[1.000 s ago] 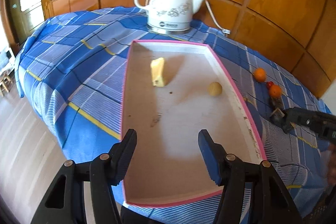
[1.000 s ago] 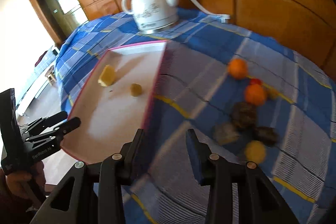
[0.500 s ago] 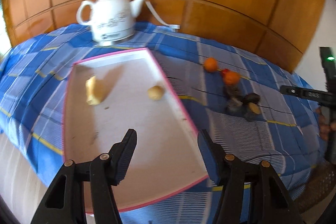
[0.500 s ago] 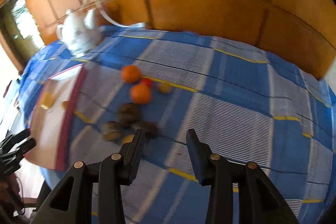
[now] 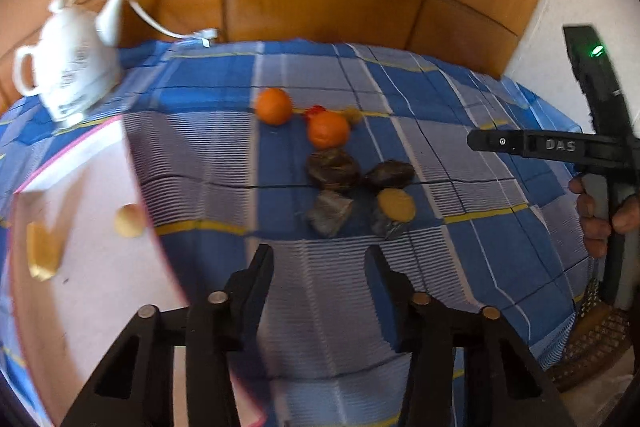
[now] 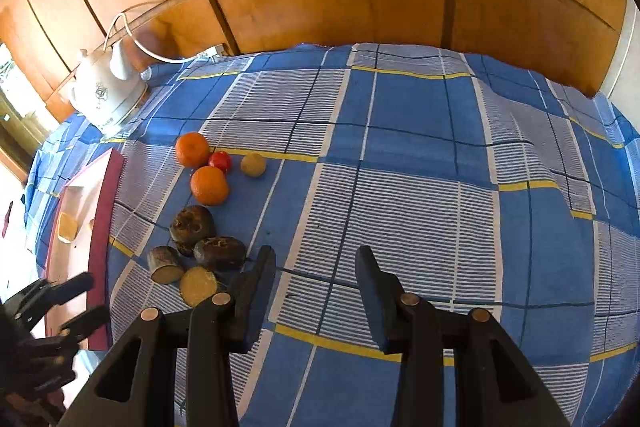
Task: Organize fruits
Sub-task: 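Grasp the grey bark-covered cut piece with the left tool, then carry the bark piece into the tray with the left tool while the right tool grasps the red cherry tomato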
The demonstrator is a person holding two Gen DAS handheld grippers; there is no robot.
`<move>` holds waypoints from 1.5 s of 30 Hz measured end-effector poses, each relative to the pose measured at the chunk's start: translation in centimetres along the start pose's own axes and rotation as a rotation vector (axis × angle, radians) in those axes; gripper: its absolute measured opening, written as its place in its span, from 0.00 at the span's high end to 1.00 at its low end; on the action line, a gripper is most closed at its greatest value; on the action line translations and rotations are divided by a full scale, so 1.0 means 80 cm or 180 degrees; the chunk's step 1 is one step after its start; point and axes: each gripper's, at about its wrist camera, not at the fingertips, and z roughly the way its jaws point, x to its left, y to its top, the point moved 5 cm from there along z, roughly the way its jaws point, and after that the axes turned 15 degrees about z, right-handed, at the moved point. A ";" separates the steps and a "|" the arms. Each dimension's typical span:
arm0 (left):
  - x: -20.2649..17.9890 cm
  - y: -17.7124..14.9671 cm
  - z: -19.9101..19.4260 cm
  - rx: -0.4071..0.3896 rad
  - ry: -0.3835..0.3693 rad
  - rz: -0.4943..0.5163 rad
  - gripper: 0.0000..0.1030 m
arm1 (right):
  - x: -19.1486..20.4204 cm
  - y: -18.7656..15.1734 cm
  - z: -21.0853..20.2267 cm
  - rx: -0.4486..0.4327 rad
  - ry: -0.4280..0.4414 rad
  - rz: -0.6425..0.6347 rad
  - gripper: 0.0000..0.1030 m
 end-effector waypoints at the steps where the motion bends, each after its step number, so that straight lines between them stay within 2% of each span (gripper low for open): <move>1: -0.001 0.003 0.009 0.0034 -0.0019 0.0020 0.58 | 0.001 0.000 0.000 0.0008 0.0011 0.0000 0.59; 6: -0.008 0.020 0.042 0.0088 -0.0145 0.0135 0.58 | 0.006 -0.001 0.000 0.0042 0.0080 0.0026 0.59; 8: -0.011 0.023 0.057 0.0169 -0.0111 0.0252 0.50 | 0.007 -0.001 0.000 0.0045 0.0091 0.0021 0.59; 12: -0.005 0.024 0.076 0.0230 -0.0088 0.0240 0.51 | 0.008 -0.001 0.000 0.0034 0.0083 0.0000 0.59; 14: -0.001 0.023 0.084 0.0263 -0.0150 0.0169 0.71 | 0.008 -0.001 0.000 0.0025 0.0070 -0.0014 0.59; 17: -0.001 0.021 0.081 0.0183 -0.0220 0.0135 0.76 | 0.008 0.000 0.001 0.0007 0.0022 -0.0042 0.59; 27: -0.042 -0.032 0.043 0.0077 -0.0070 0.0255 0.77 | 0.004 -0.003 0.006 0.0058 -0.0033 -0.0054 0.59; 30: -0.046 -0.037 0.041 0.0047 -0.0022 0.0314 0.77 | 0.007 -0.006 0.009 0.0085 -0.0042 -0.0087 0.59; 35: -0.041 -0.036 0.044 -0.0007 -0.0074 0.0225 0.77 | 0.013 -0.013 0.011 0.0152 0.0029 -0.0078 0.59; 41: -0.041 -0.037 0.044 -0.0059 -0.0086 0.0218 0.77 | 0.049 -0.017 0.010 0.0218 0.0274 -0.0234 0.60; 45: -0.040 -0.038 0.043 -0.0089 -0.0108 0.0196 0.77 | 0.097 -0.007 0.021 0.0209 0.0379 -0.0467 0.60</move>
